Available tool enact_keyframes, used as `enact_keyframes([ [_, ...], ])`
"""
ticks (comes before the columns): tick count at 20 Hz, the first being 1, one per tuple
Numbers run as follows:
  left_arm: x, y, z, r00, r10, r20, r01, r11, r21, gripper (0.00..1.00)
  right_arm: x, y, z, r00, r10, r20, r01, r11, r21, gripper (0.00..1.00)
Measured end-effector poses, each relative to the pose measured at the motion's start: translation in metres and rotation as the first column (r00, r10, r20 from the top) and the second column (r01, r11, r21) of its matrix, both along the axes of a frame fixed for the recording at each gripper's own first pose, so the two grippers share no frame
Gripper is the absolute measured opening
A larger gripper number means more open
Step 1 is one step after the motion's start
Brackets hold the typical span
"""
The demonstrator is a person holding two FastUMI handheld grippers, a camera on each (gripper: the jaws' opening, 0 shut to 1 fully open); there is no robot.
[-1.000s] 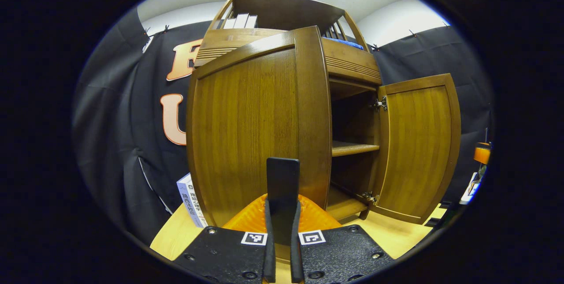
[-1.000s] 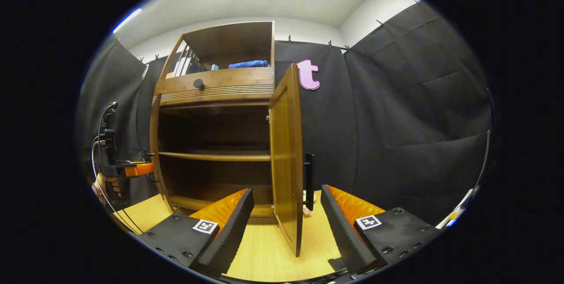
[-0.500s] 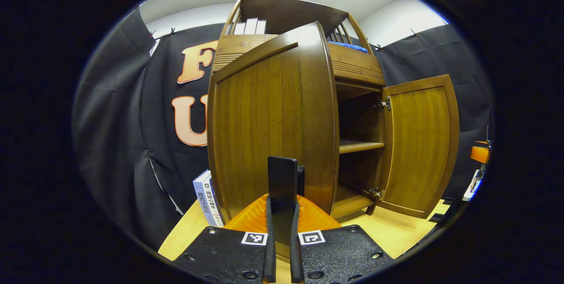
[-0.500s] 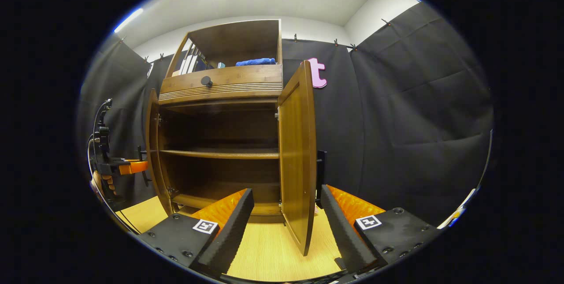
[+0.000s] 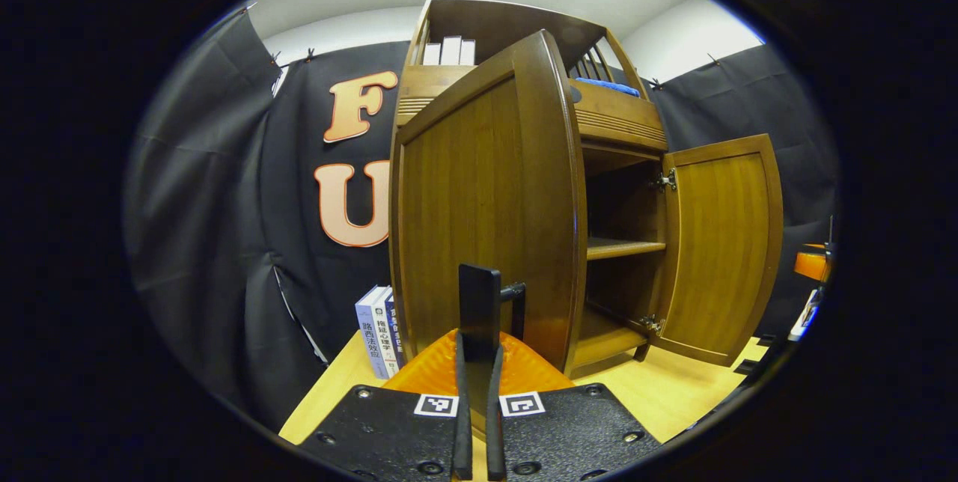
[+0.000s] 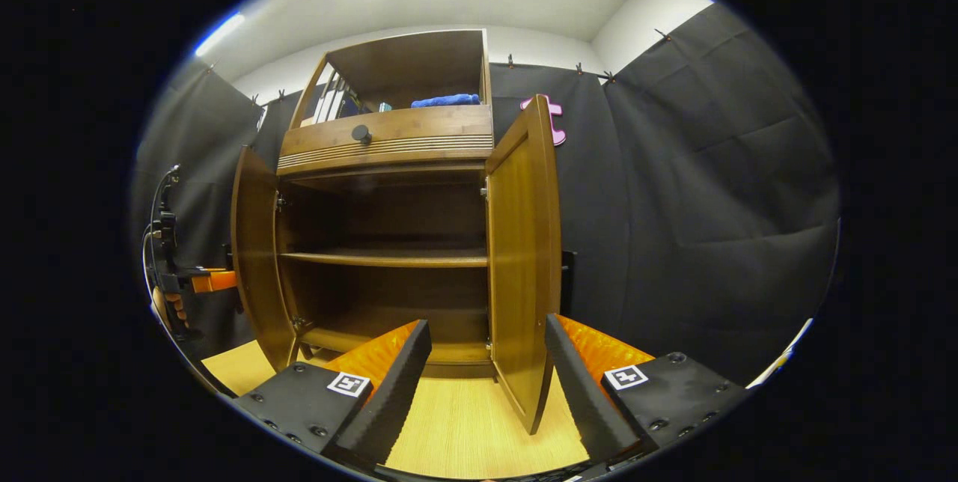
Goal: Open the right door of the double-door shoe cabinet with the right hand, and open the left door with the left hand.
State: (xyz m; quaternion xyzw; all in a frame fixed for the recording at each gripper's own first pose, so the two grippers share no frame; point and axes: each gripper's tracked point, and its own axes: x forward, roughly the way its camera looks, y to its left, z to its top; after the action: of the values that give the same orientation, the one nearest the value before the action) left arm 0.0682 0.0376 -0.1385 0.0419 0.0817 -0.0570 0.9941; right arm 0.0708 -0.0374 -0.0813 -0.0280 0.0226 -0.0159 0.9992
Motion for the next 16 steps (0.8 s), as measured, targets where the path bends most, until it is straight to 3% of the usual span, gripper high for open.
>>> enact_keyframes([
  [1,-0.002,0.004,-0.001,1.0,0.005,0.001,-0.005,1.0,0.007,0.07,0.0,0.0,0.0,1.0,0.003,-0.001,-0.003,1.0,-0.003,0.9],
  [2,-0.004,0.01,0.001,1.0,0.011,0.003,-0.011,1.0,0.015,0.07,0.0,0.0,0.0,1.0,0.005,-0.001,-0.005,1.0,-0.005,0.98],
  [5,-0.012,0.031,0.002,0.999,0.052,0.015,-0.052,0.998,0.02,0.05,0.001,0.001,0.001,1.0,0.01,0.004,-0.01,1.0,-0.009,0.98],
  [6,-0.013,0.036,0.003,0.998,0.062,0.017,-0.063,0.998,0.022,0.04,0.001,0.001,0.001,1.0,0.011,0.005,-0.011,1.0,-0.009,0.9],
  [7,-0.015,0.043,0.005,0.997,0.073,0.017,-0.073,0.997,0.026,0.02,0.001,0.003,0.001,1.0,0.014,0.003,-0.014,1.0,-0.008,0.98],
  [10,-0.019,0.063,0.006,0.993,0.113,0.027,-0.114,0.993,0.036,0.02,0.0,0.006,0.0,1.0,0.029,-0.001,-0.029,1.0,-0.007,0.98],
  [11,-0.019,0.068,0.006,0.993,0.118,0.028,-0.119,0.992,0.036,0.0,0.0,0.007,0.001,0.999,0.033,0.001,-0.033,0.999,-0.006,0.9],
  [12,-0.021,0.072,0.006,0.992,0.12,0.027,-0.121,0.992,0.028,0.0,0.001,0.008,0.001,0.999,0.038,0.001,-0.038,0.999,-0.006,0.98],
  [16,-0.02,0.089,0.007,0.993,0.117,0.032,-0.119,0.992,0.038,0.0,0.002,0.011,0.002,0.998,0.055,0.005,-0.055,0.998,-0.021,0.98],
])
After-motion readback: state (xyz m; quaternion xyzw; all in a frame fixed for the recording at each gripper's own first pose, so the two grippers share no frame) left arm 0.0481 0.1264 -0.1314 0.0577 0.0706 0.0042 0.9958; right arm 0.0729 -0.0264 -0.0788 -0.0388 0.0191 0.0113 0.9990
